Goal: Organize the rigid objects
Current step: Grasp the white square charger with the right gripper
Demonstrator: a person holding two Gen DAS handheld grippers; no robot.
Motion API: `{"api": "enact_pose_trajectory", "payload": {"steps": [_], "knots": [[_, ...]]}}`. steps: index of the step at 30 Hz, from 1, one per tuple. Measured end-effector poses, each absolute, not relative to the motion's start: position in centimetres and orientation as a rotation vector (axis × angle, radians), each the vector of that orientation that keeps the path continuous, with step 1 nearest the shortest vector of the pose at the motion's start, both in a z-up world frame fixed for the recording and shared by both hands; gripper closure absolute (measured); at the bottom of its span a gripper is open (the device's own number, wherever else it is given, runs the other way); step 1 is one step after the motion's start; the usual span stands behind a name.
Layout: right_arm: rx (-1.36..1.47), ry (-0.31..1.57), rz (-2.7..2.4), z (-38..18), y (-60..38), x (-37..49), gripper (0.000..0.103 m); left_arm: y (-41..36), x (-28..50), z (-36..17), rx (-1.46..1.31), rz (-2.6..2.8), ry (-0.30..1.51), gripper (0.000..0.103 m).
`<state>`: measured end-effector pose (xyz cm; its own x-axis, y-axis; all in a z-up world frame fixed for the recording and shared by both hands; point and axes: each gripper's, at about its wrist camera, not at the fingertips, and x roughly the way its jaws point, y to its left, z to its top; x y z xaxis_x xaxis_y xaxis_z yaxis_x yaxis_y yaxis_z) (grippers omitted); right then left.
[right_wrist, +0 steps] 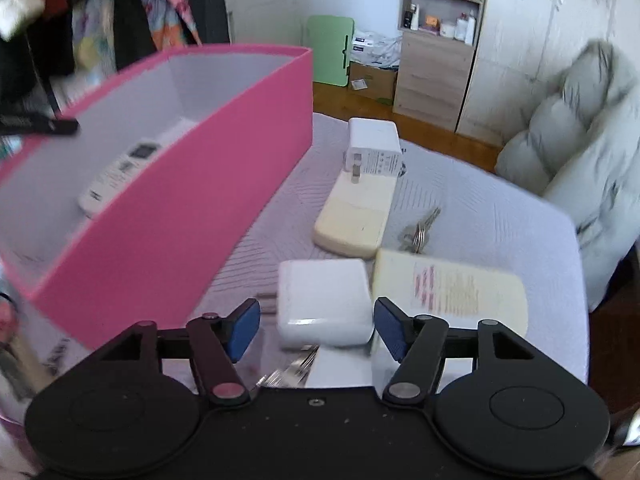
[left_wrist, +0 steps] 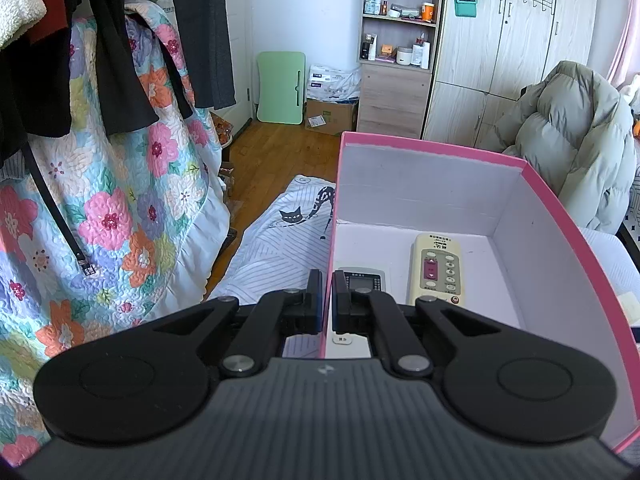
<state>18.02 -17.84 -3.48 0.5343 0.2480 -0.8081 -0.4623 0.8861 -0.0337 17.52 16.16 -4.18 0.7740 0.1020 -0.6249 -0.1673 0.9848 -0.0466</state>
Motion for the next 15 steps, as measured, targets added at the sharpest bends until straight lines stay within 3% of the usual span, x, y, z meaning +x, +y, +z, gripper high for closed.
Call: {"api": "enact_pose_trajectory", "payload": {"steps": [2,5,15], "knots": [[-0.247,0.924,0.451,-3.7,-17.6,18.5,0.035,16.2,17.6,-4.2,-0.098,0.145,0.671,0.100],[-0.264,0.907,0.463,-3.7,-17.5,18.5,0.042,16.2,17.6,-4.1,-0.094,0.144,0.672,0.100],[-0.130,0.824,0.432,-1.1,-18.5,17.3,0.043,15.8,17.7,-4.1,-0.064,0.136,0.683,0.100]]}}
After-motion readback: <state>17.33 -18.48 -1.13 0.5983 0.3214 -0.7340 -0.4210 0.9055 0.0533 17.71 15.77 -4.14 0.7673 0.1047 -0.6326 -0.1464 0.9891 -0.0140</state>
